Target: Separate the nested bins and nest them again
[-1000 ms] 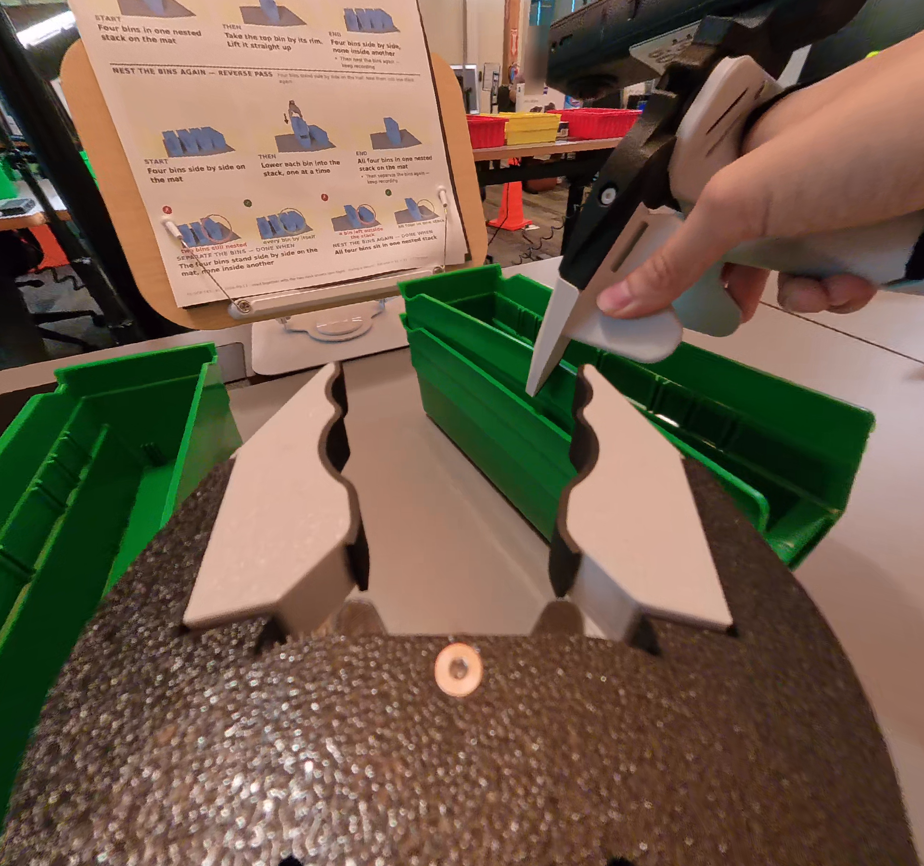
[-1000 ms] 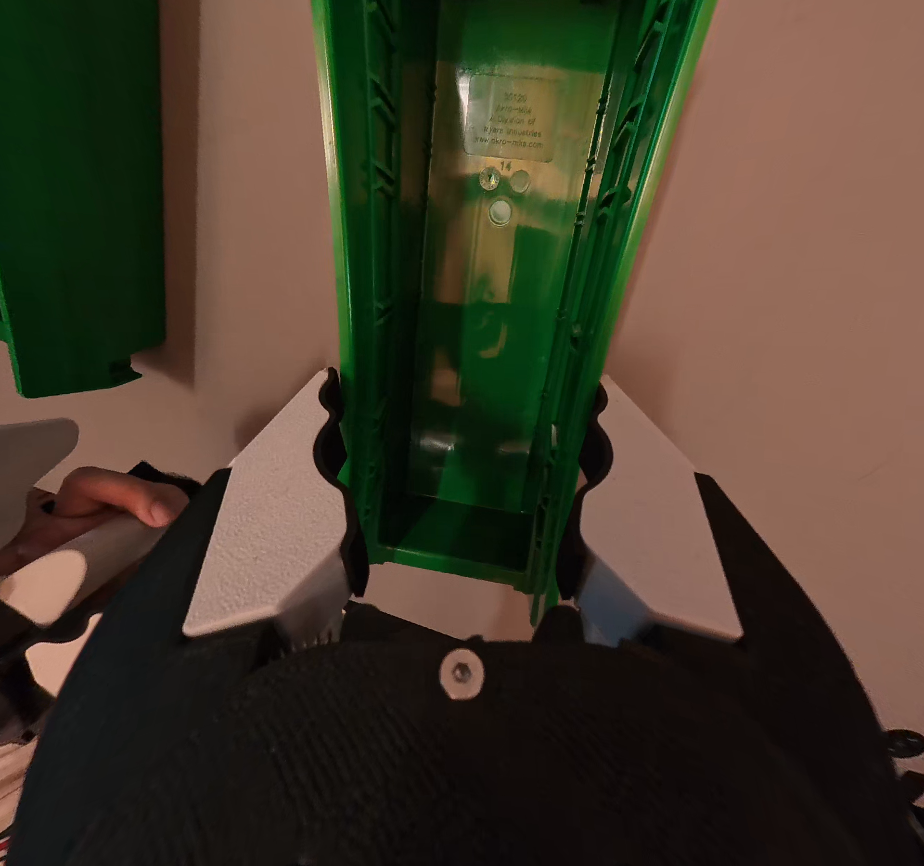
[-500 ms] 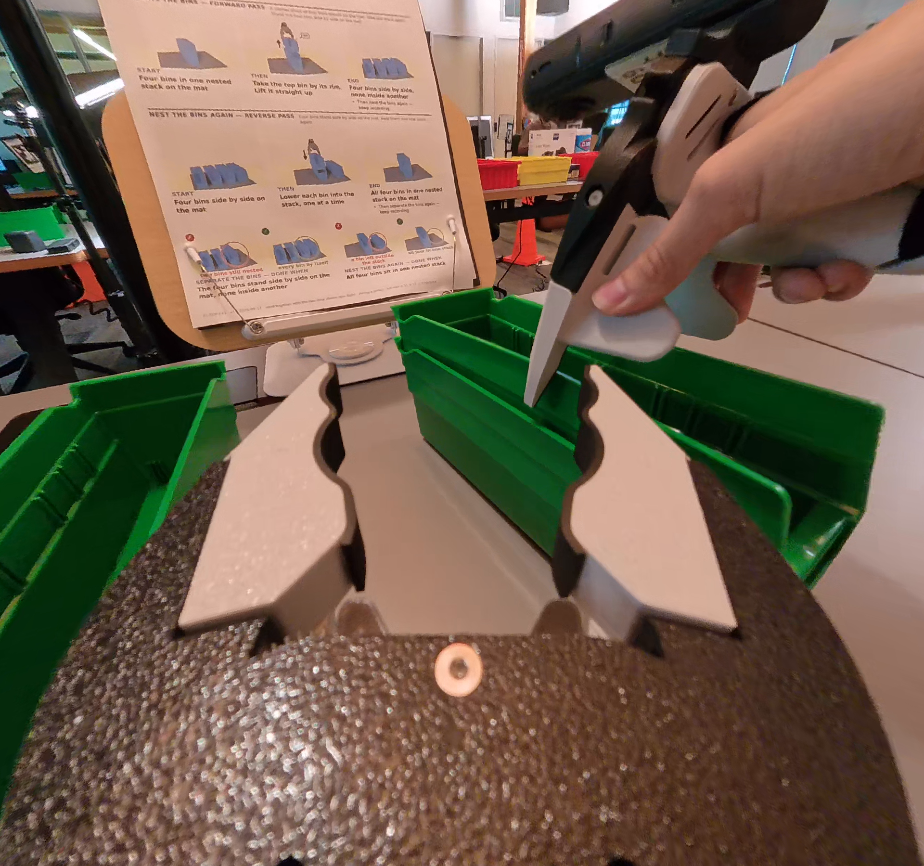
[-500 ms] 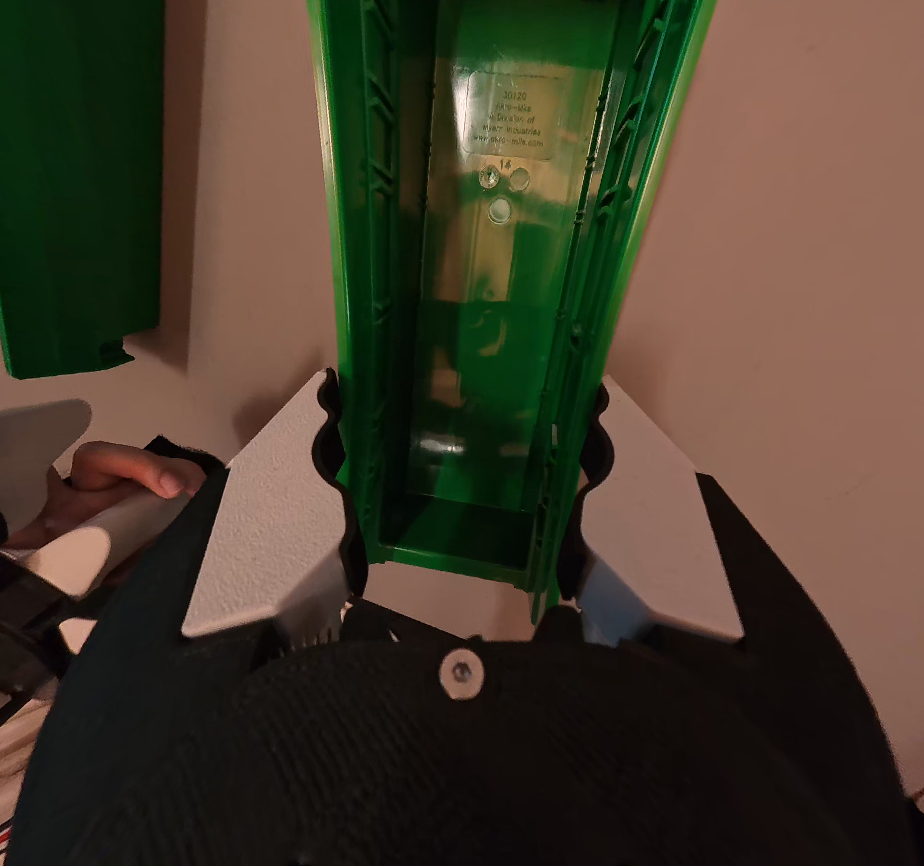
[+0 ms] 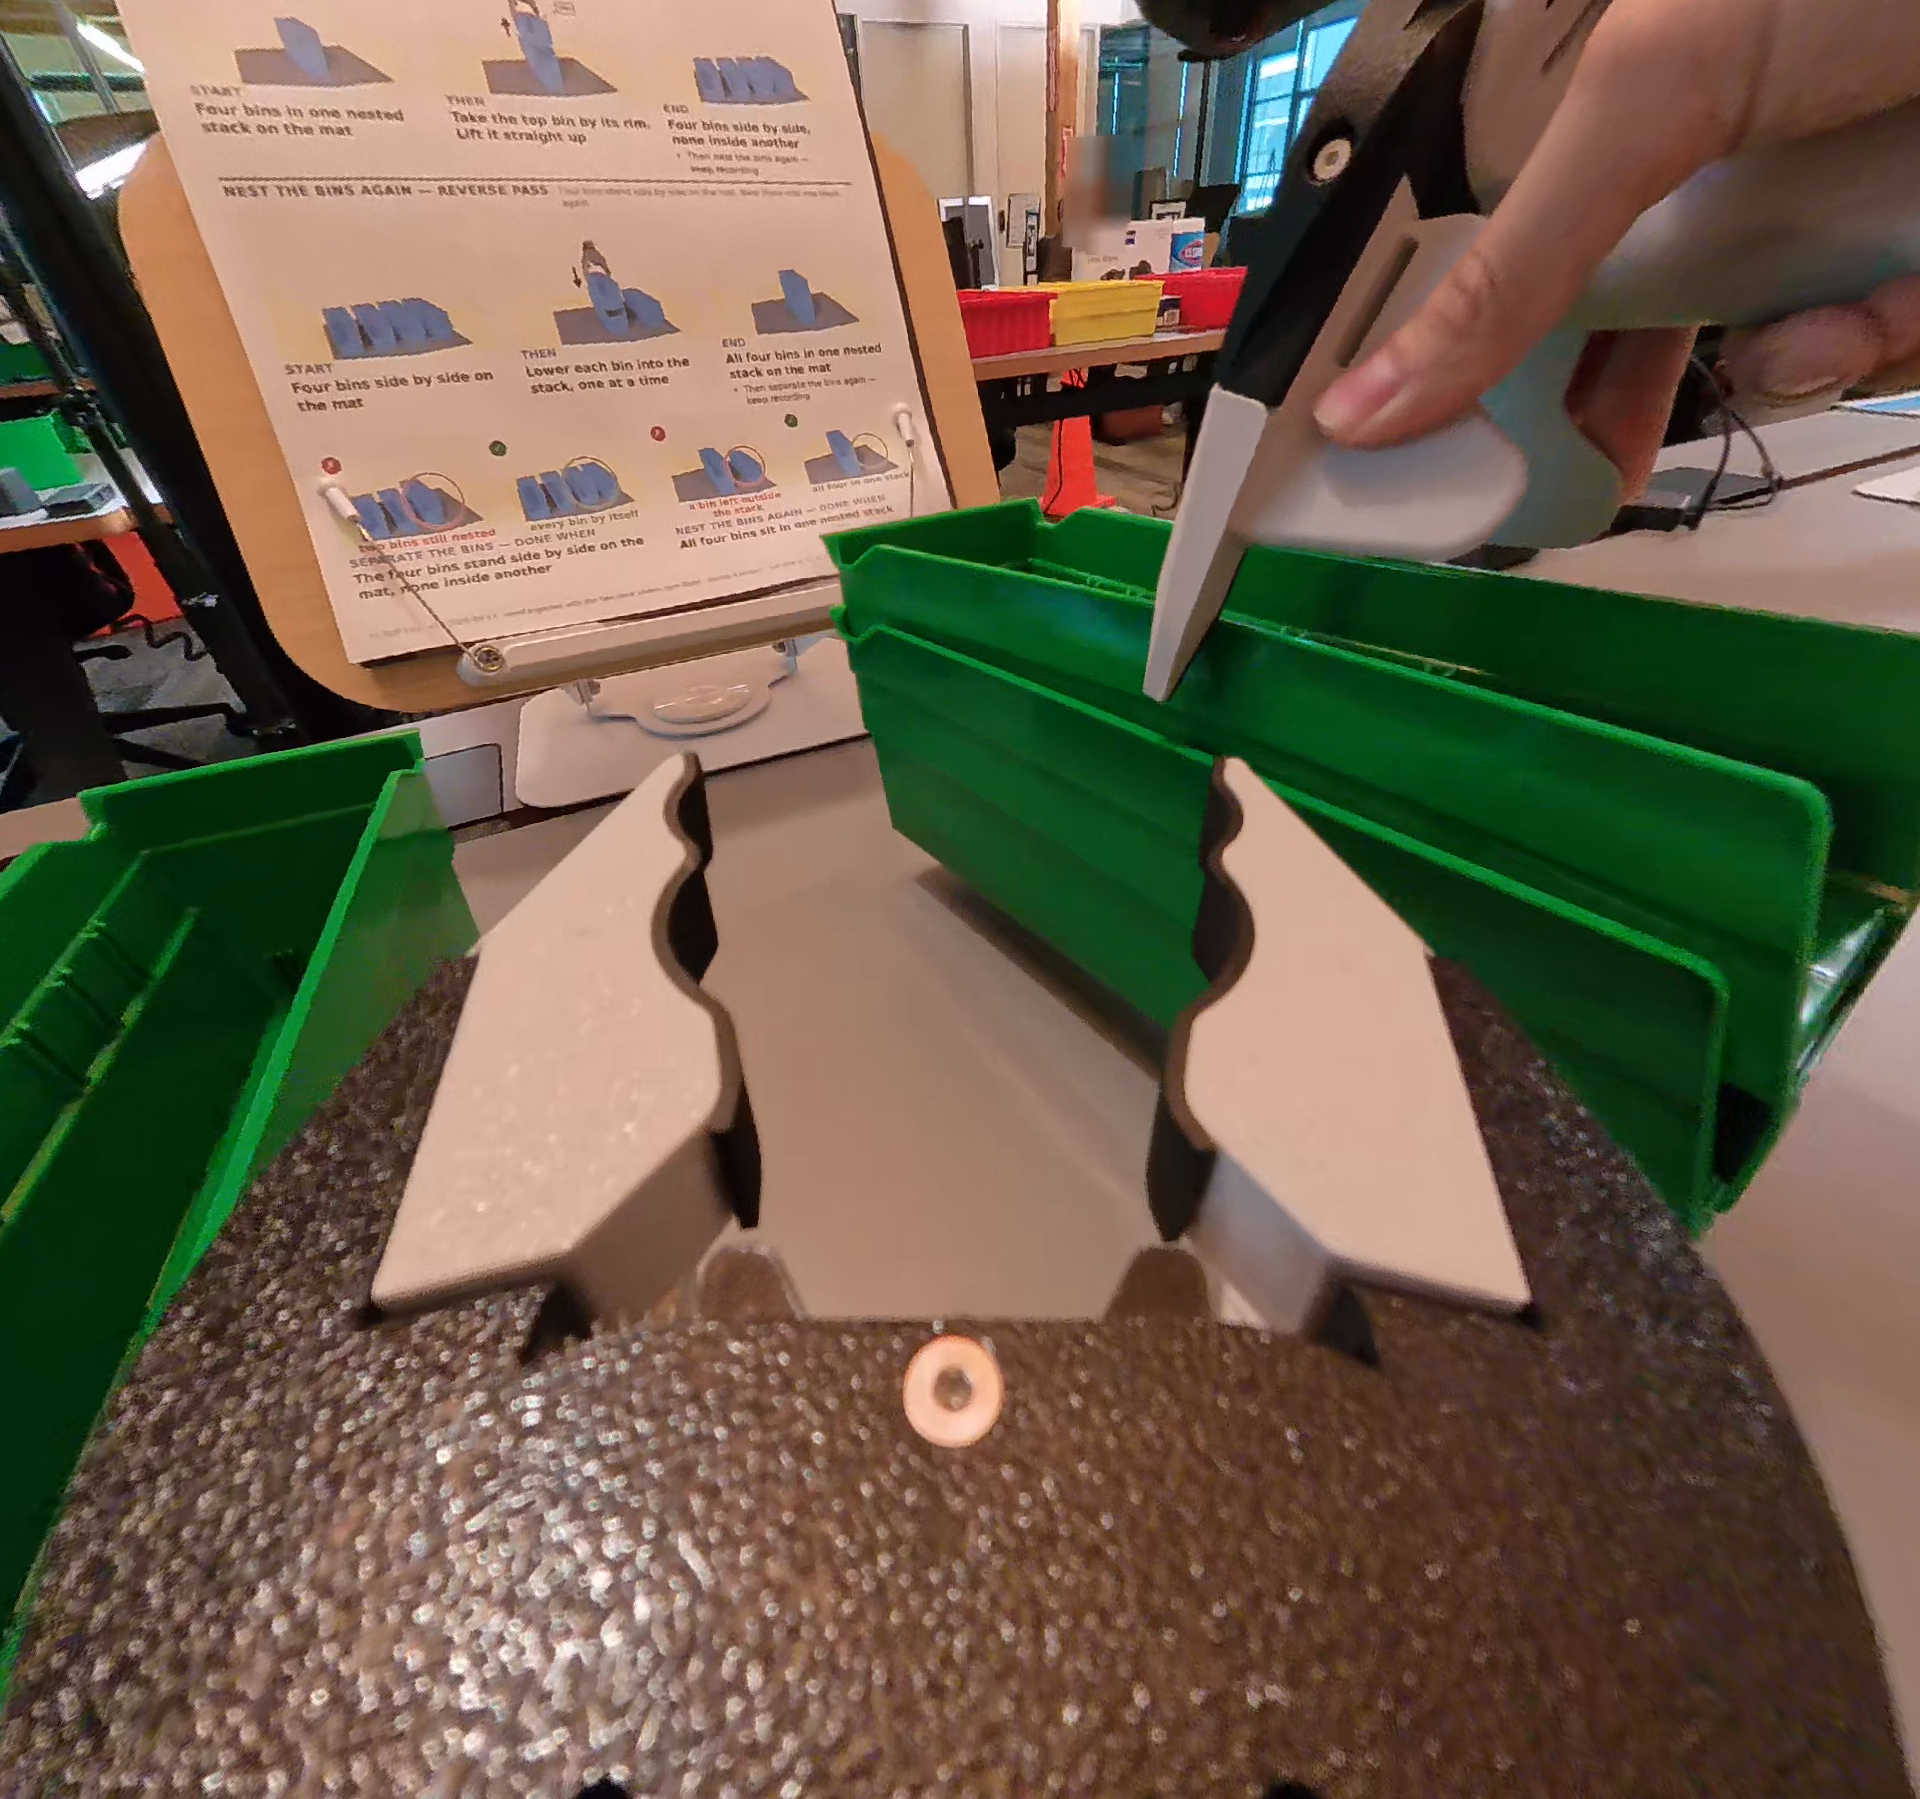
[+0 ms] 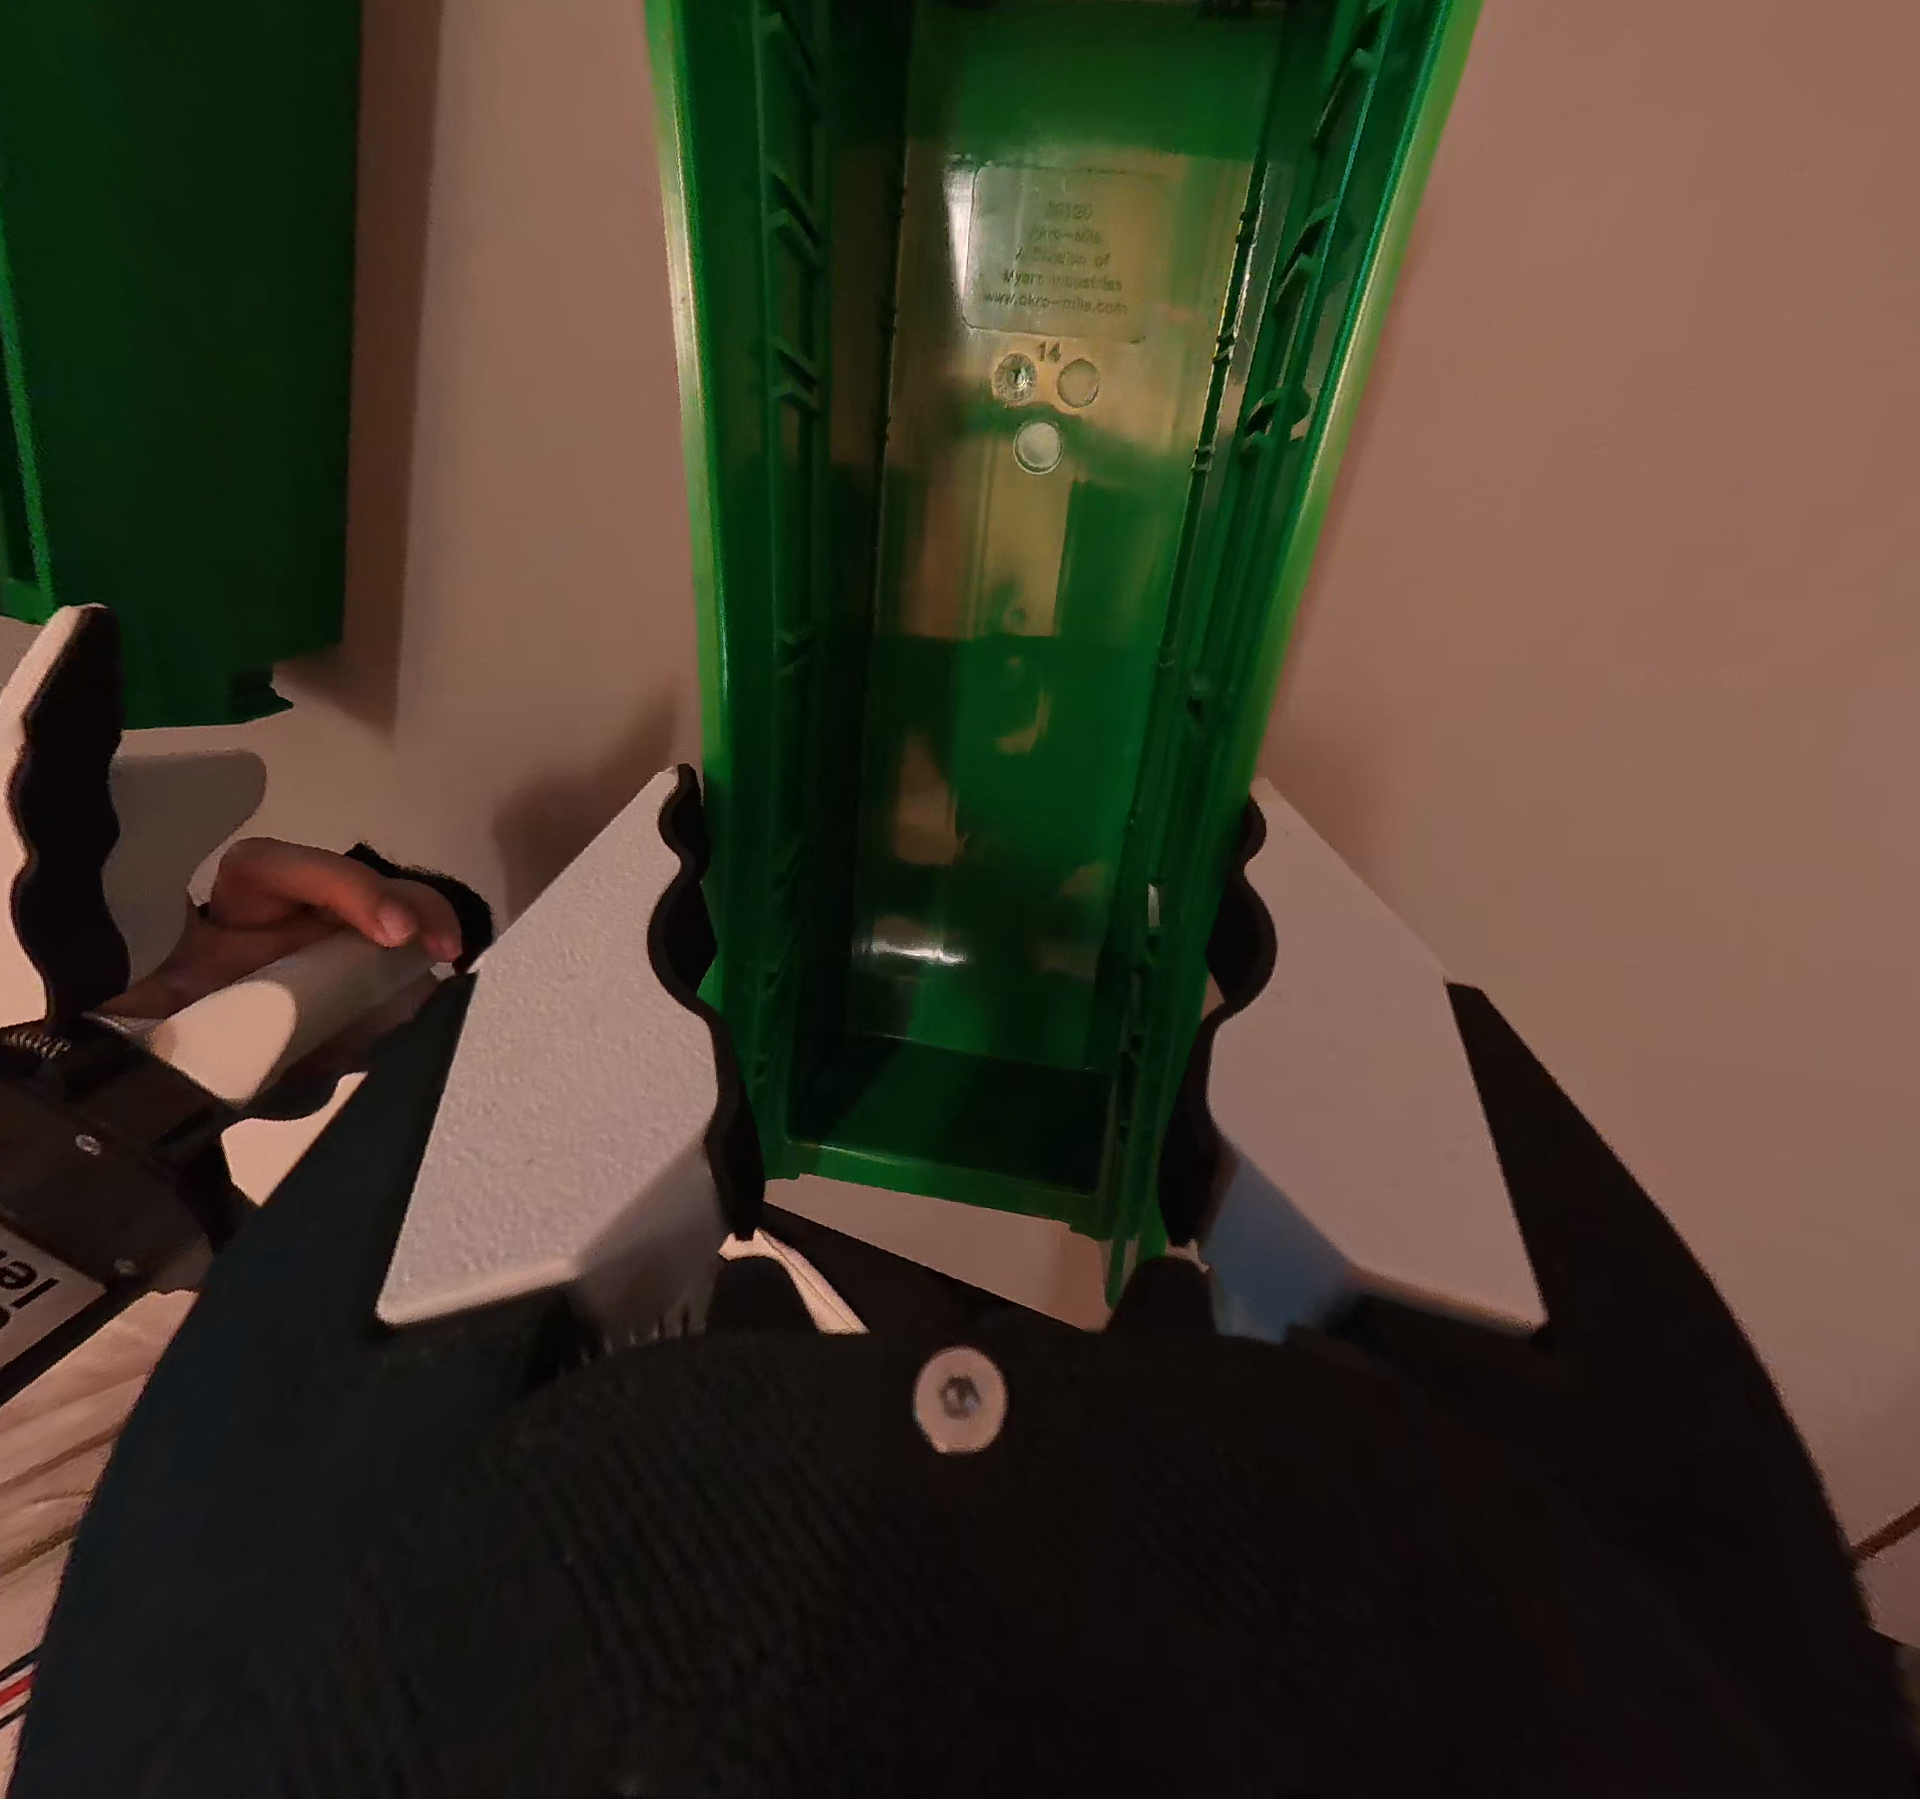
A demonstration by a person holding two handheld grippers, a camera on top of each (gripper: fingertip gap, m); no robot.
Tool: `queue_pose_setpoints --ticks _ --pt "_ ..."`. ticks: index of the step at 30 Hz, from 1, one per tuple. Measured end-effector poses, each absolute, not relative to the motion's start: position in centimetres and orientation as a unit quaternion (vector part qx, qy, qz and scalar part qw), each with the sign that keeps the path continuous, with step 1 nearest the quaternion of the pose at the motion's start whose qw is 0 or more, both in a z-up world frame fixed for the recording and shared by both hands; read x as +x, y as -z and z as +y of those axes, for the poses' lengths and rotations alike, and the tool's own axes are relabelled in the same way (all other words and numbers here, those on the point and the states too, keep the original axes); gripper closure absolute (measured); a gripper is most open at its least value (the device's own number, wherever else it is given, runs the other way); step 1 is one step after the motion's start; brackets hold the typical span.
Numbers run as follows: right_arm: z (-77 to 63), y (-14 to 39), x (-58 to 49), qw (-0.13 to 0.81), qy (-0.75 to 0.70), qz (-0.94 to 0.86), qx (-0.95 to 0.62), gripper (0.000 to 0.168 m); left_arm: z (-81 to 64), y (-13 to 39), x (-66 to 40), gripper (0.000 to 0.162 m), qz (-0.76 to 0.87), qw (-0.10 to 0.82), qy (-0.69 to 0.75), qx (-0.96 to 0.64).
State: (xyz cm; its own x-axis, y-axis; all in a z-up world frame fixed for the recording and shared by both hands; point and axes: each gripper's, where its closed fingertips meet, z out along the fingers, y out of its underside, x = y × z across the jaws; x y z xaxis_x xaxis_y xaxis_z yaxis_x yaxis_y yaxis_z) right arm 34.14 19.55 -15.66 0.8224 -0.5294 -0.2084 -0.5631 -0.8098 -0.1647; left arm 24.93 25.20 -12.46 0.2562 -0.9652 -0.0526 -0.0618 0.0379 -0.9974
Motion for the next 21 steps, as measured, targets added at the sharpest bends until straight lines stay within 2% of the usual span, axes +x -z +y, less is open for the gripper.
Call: queue_pose_setpoints --ticks 7,21 --pt "19.3 16.7 33.8 0.103 -0.087 0.282 -0.95 0.069 25.1 12.6 25.1 0.07 0.459 0.56 0.399 -0.562" --pt "17.6 15.2 34.4 0.117 -0.101 0.292 -0.944 0.07 24.6 14.1 26.0 0.071 0.468 0.538 0.408 -0.571"
